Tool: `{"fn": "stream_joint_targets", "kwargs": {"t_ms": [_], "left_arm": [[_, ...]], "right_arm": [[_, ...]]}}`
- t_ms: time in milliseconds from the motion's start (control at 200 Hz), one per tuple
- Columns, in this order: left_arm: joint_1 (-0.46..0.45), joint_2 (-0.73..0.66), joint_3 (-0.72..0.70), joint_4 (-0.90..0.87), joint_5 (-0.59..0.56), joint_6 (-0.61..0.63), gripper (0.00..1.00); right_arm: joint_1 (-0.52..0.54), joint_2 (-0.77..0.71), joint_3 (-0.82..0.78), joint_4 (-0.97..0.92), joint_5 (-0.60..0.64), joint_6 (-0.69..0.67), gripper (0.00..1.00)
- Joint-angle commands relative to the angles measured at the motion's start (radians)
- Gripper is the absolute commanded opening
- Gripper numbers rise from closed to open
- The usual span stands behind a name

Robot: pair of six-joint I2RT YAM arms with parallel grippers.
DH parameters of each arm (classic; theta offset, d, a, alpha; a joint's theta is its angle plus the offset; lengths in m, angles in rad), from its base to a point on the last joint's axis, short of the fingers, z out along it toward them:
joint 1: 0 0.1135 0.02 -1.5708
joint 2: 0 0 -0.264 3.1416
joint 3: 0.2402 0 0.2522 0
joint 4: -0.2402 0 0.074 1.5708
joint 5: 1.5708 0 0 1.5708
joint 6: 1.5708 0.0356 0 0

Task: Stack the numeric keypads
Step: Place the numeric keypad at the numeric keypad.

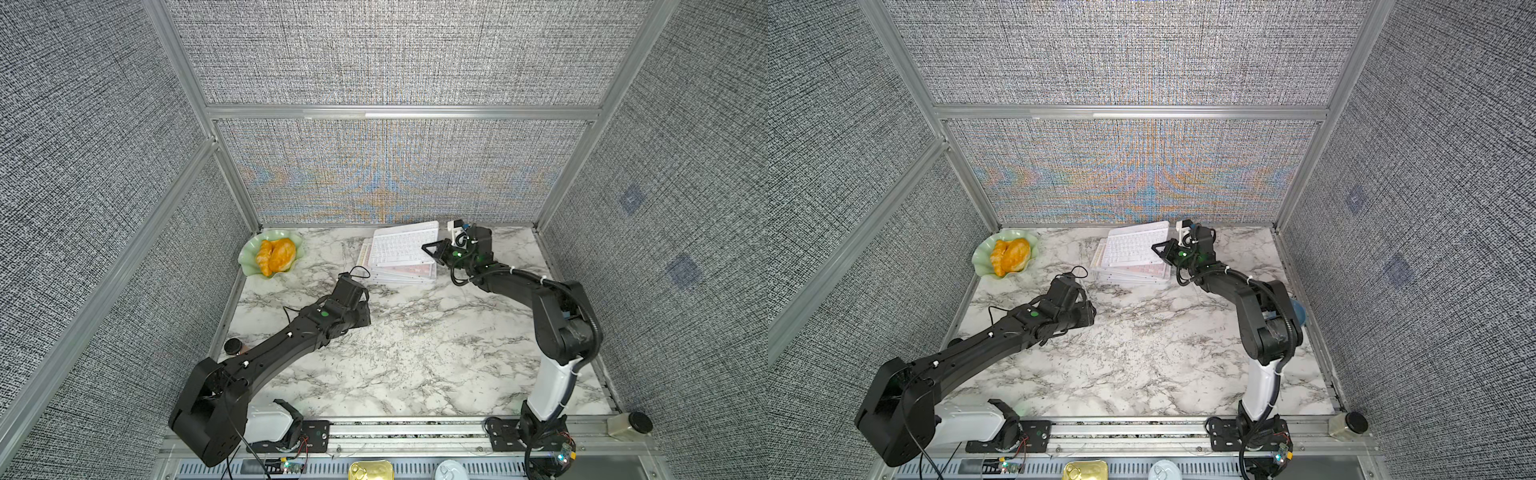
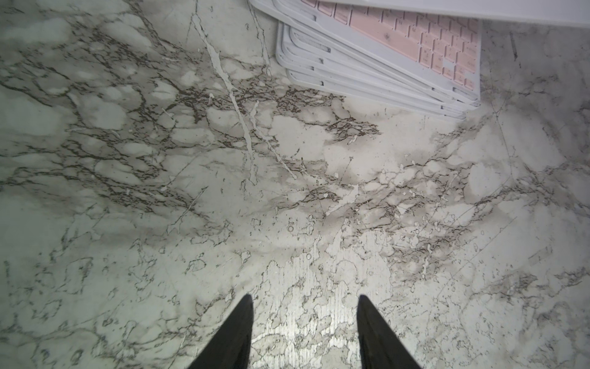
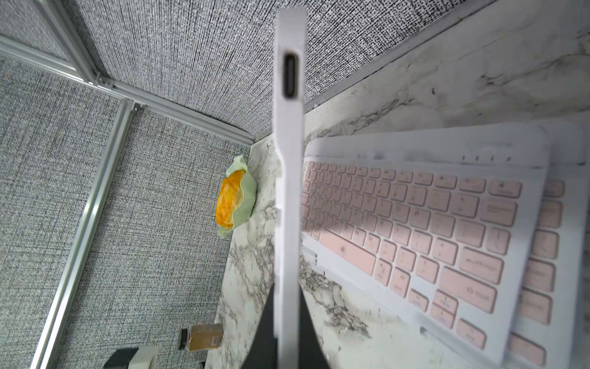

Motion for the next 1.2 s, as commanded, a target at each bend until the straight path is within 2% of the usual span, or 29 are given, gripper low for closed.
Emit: {"fn": "stream_joint_targets", "kwargs": {"t_ms": [0,185,650,911,1196], "left_arm": [[0.001,0.012,0.014,-0.016,-0.018,0.023,0.54],[0.003,0.029,0.036,-0.043,-0.03,0.032,0.54],[0.003,0.043,0.039,-0.047,-0.019,0.027,0.54],[0.002,0.05,0.034,-0.041,-0.013,0.023,0.54],[0.002,0.056,0.025,-0.03,-0.006,0.022,0.53]], "right_arm": [[-0.005,0.056,0.049,0.126,-0.052,0.096,0.0],[-0.006,0.128,0.099,0.113,-0.081,0.103,0.0],[-0.031,0.198,0.078,0.097,-0.095,0.103,0.0],[-0.048,0.212,0.082,0.059,-0.081,0.087,0.24],[-0.069,0.198,0.061,-0.012,-0.033,0.028,0.26]]}}
